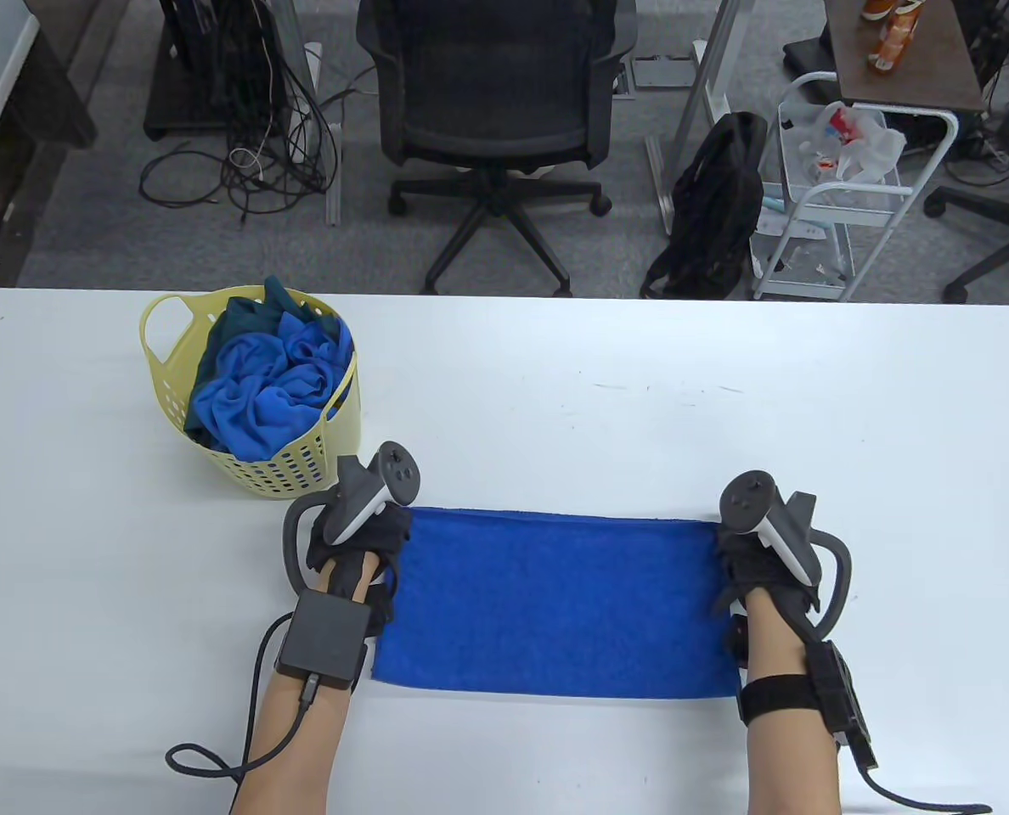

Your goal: Fold and stack clothes and towels from laundry basket

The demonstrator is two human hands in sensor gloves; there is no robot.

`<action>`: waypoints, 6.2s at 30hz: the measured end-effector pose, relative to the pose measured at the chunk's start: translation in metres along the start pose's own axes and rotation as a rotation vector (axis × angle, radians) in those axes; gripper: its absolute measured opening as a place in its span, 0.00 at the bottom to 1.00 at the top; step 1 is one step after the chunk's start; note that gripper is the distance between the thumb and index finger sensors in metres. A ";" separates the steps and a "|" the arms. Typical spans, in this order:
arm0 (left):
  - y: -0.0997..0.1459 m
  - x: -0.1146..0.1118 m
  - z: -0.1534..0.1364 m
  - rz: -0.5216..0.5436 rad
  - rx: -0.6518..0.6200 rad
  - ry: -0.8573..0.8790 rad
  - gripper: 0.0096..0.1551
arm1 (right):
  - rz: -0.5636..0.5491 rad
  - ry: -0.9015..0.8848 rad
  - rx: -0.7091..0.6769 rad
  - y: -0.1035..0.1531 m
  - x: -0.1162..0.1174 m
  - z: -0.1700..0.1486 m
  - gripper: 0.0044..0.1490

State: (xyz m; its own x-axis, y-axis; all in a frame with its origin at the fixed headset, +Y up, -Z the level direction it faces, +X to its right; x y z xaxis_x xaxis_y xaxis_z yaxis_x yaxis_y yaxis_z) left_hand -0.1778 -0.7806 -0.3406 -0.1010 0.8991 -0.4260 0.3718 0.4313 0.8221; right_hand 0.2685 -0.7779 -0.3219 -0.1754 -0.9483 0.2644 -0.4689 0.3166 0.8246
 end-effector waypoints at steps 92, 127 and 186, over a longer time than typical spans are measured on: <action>0.083 -0.037 -0.122 0.100 -0.334 0.505 0.38 | 0.379 0.070 -0.629 0.180 0.047 0.186 0.61; 0.021 -0.027 0.119 -0.297 -0.346 -0.094 0.68 | 0.152 -0.272 -0.212 0.043 0.019 0.086 0.29; 0.115 0.130 -0.155 0.430 -0.309 0.447 0.38 | -0.022 -0.120 -0.506 0.169 0.011 0.110 0.49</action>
State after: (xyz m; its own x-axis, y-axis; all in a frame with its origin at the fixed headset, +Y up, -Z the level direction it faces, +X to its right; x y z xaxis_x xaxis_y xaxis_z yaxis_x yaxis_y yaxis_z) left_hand -0.2914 -0.6023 -0.2432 -0.3992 0.9109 0.1042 0.1907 -0.0286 0.9812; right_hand 0.0918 -0.7322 -0.2348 -0.2819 -0.9363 0.2094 -0.0015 0.2186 0.9758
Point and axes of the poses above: the tracker on the back of each hand, its own z axis roughly to the thumb side, its own y axis roughly from the fingertips to the wrist, x = y × z, the point moved 3 cm from there along -y, roughly from the wrist to the fingertips, and after that the axes turned 12 degrees about x, right-handed, at the moved point
